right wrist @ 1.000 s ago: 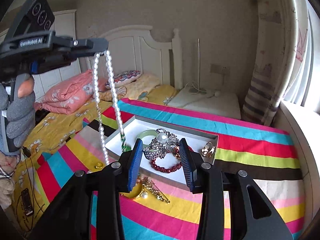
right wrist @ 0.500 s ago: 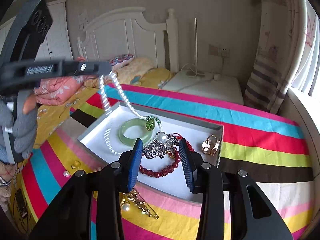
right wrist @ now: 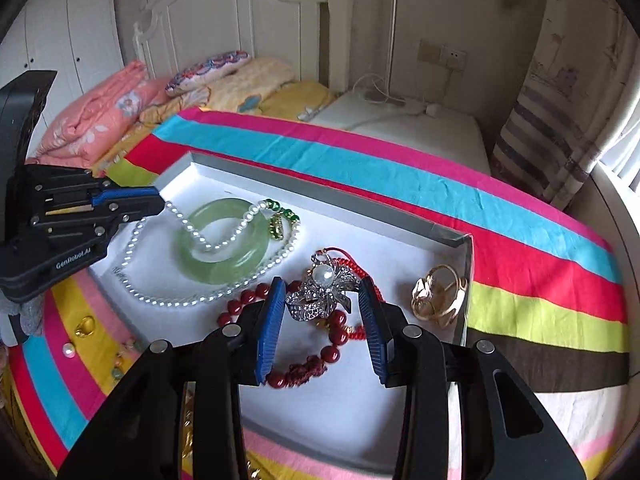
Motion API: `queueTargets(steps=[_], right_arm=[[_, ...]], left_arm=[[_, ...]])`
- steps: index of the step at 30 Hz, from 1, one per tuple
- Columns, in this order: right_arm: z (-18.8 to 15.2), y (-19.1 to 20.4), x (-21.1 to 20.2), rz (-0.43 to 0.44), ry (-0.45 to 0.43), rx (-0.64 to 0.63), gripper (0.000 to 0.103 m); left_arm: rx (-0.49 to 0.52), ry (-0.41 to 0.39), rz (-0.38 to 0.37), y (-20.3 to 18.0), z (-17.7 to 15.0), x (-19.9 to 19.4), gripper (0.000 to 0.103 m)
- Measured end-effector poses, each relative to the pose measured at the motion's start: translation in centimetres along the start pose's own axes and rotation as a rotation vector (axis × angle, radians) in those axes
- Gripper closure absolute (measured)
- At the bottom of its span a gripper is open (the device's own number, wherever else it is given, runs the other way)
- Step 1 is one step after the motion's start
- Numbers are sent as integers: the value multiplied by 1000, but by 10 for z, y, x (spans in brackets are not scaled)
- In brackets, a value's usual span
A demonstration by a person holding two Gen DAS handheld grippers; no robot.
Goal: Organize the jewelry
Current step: 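Lower the pearl necklace into the tray with the left gripper while the right gripper releases the brooch there, then withdraw both grippers from the tray toward the remaining jewelry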
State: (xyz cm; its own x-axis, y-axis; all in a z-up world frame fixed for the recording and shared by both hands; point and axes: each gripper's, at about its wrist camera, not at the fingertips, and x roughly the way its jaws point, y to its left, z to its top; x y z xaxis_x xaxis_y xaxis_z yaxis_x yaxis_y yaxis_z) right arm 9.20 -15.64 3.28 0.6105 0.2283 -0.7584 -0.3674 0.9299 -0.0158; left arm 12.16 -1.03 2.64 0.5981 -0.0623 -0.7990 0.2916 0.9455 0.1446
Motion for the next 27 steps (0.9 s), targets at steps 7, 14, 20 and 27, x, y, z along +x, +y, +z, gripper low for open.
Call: queueTargets(steps=[7, 14, 20, 27], right_arm=[[5, -9, 17, -29, 34, 32, 65], [4, -25, 18, -85, 15, 95, 47], [-7, -40, -12, -65, -46, 155, 30], [-40, -33, -73, 9, -136, 95, 22]], left_arm=[[-96, 13, -49, 17, -1, 11, 67], [-122, -56, -12, 10, -1, -15, 25], [-175, -162, 13, 15, -15, -59, 15], [-266, -273, 38, 26, -59, -123, 3]])
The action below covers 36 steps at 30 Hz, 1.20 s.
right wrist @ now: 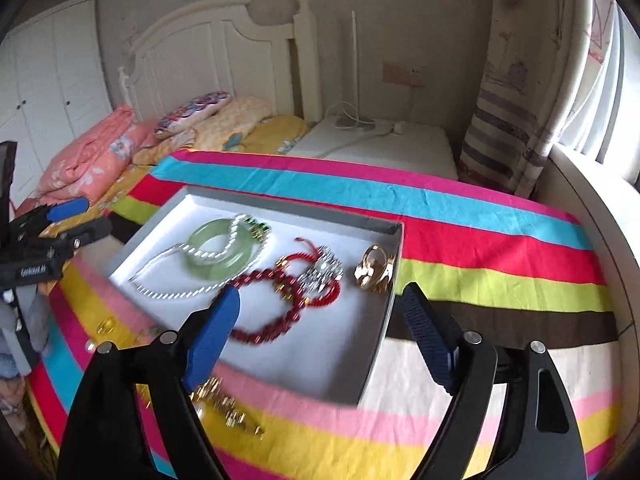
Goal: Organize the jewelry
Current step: 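Withdraw both grippers from the tray toward the remaining jewelry, then grasp the gold pin with the right gripper while the left gripper grasps the multicolour bead bracelet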
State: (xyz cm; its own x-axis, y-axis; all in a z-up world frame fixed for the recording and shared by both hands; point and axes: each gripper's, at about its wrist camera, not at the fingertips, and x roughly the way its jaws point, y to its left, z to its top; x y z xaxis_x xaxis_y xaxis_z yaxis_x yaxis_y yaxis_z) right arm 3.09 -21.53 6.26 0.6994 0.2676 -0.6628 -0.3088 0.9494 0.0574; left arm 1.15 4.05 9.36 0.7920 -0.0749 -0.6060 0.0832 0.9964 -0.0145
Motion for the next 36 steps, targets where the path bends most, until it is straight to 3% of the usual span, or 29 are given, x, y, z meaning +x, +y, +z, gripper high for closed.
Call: queueTargets(steps=[7, 15, 20, 26, 29, 31, 33, 36], right_arm=[[-50, 25, -36, 61, -29, -109, 21], [-86, 34, -32, 82, 44, -80, 21], [-96, 42, -34, 80, 56, -81, 21], [-98, 44, -20, 32, 96, -78, 21], [-90, 50, -10, -10, 122, -137, 21], [-86, 53, 4, -40, 167, -194, 30], [-79, 51, 13, 0, 196, -208, 39], [-73, 50, 20, 29, 203, -254, 41]], left_arm=[[-58, 6, 76, 12, -56, -45, 3], [-85, 70, 12, 0, -109, -46, 3], [-55, 77, 20, -8, -113, -43, 3], [-65, 176, 32, -4, -112, -24, 3], [-49, 223, 23, -5, -113, -15, 3], [-46, 241, 34, -6, -114, -12, 3], [-47, 243, 29, -5, -114, -11, 3], [-53, 249, 16, -4, -114, -9, 3]])
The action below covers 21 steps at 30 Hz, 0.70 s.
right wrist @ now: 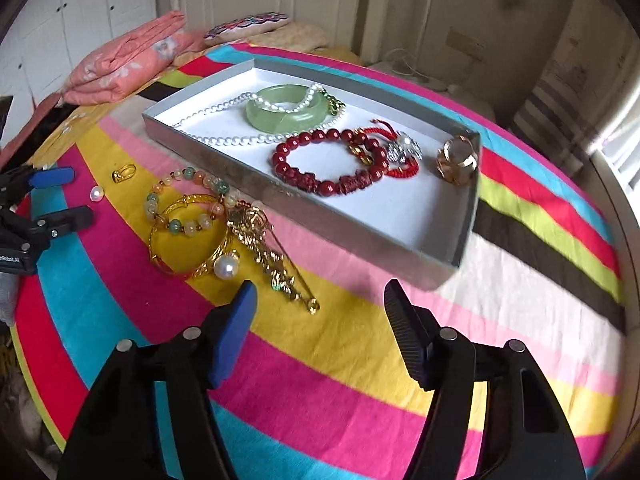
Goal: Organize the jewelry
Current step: 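Grasp the gold pin with the right gripper while the left gripper grasps the multicolour bead bracelet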
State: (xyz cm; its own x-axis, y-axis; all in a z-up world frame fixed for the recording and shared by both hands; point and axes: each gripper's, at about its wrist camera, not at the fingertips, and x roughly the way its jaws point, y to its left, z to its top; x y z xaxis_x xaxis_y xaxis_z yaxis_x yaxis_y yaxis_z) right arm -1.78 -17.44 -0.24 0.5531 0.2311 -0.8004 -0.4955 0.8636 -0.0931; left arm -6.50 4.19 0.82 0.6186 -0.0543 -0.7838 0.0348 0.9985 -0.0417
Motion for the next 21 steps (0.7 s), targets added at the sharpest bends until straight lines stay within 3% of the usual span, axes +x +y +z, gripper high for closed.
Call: queueTargets(steps=[3, 7, 8, 9, 12, 14, 19, 21], right_arm=[[7, 0, 7, 60, -4, -17, 49], [11, 1, 12, 105, -24, 3, 51], [9, 2, 12, 111, -34, 6, 56], [8, 5, 10, 113, -42, 4, 70], [4, 8, 4, 85, -48, 23, 85], [-3, 9, -4, 77, -58, 54, 93], [-26, 2, -22, 88, -91, 151, 93], [-32, 2, -29, 102, -111, 169, 93]], left_arm=[[2, 23, -21, 0, 0, 4, 3], [-4, 22, -27, 0, -1, 4, 3], [-2, 21, -30, 0, -1, 4, 3], [0, 18, -31, -1, -1, 4, 3], [21, -22, -26, -4, -3, -5, 3], [87, -60, -37, -16, -4, -13, 3], [211, -48, -116, -50, 2, -17, 4], [247, -53, -151, -62, 10, -13, 16]])
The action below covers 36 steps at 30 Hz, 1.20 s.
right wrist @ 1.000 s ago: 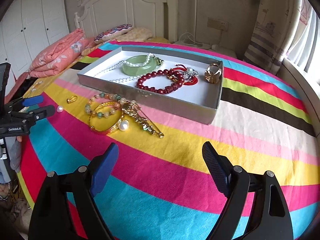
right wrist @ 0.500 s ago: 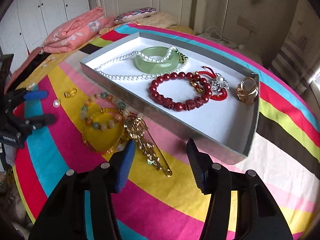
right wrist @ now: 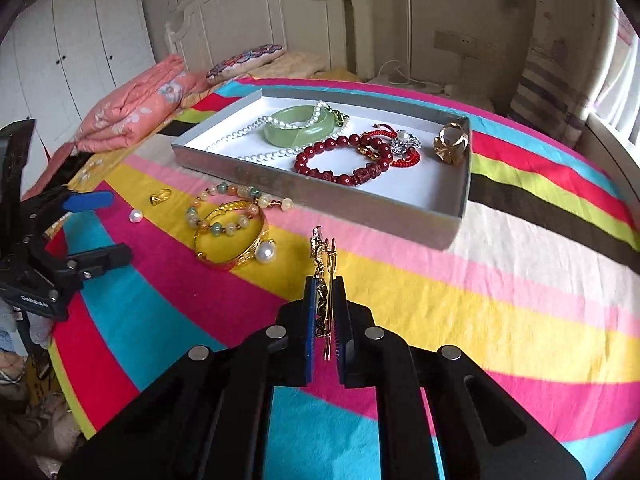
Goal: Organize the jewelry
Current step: 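Grasp the gold pin with the right gripper while the left gripper grasps the multicolour bead bracelet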
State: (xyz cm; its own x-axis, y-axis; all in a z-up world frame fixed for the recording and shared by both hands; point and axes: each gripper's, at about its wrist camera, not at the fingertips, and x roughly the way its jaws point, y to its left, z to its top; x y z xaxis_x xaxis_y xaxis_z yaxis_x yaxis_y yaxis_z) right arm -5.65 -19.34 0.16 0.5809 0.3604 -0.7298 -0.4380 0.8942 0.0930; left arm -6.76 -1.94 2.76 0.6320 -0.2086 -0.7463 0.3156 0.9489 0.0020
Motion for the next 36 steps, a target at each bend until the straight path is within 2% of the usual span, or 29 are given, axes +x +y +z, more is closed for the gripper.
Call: queueTargets(steps=[1, 3, 4, 7, 13, 17, 19, 21, 22, 23, 24, 26, 30, 36], right_arm=[[-1, -1, -3, 7, -7, 7, 93], [-2, -1, -5, 13, -13, 18, 93], [-2, -1, -6, 14, -13, 21, 93], [-1, -3, -5, 18, -10, 29, 93], [-2, -5, -4, 30, -6, 44, 93], [-3, -9, -6, 40, -17, 60, 93], [-3, -10, -7, 45, -20, 65, 93], [-3, -10, -7, 48, -23, 66, 93], [-4, -11, -8, 51, -25, 68, 93], [-4, -12, -9, 55, -28, 73, 93], [-4, -13, -9, 58, -30, 76, 93], [-4, -15, -10, 64, -34, 84, 93], [-4, -15, -12, 71, -39, 87, 93], [-4, -15, -12, 70, -42, 88, 93]], left_arm=[[26, 6, -12, -5, 5, 5, 20], [80, 28, -35, -12, 15, 16, 40], [113, 43, -40, -15, 18, 21, 43], [206, 77, -35, -21, 25, 35, 44], [265, 94, -50, -37, 46, 48, 43], [356, 138, 6, -59, 51, 65, 46], [371, 139, 8, -64, 54, 70, 54], [369, 143, -10, -66, 55, 72, 77], [383, 135, 10, -67, 55, 73, 81], [400, 123, 36, -68, 53, 73, 90], [399, 113, 47, -68, 52, 72, 94], [341, 97, -14, -58, 53, 67, 94], [250, 46, -67, -41, 52, 53, 94], [207, -1, -65, -31, 52, 36, 94]])
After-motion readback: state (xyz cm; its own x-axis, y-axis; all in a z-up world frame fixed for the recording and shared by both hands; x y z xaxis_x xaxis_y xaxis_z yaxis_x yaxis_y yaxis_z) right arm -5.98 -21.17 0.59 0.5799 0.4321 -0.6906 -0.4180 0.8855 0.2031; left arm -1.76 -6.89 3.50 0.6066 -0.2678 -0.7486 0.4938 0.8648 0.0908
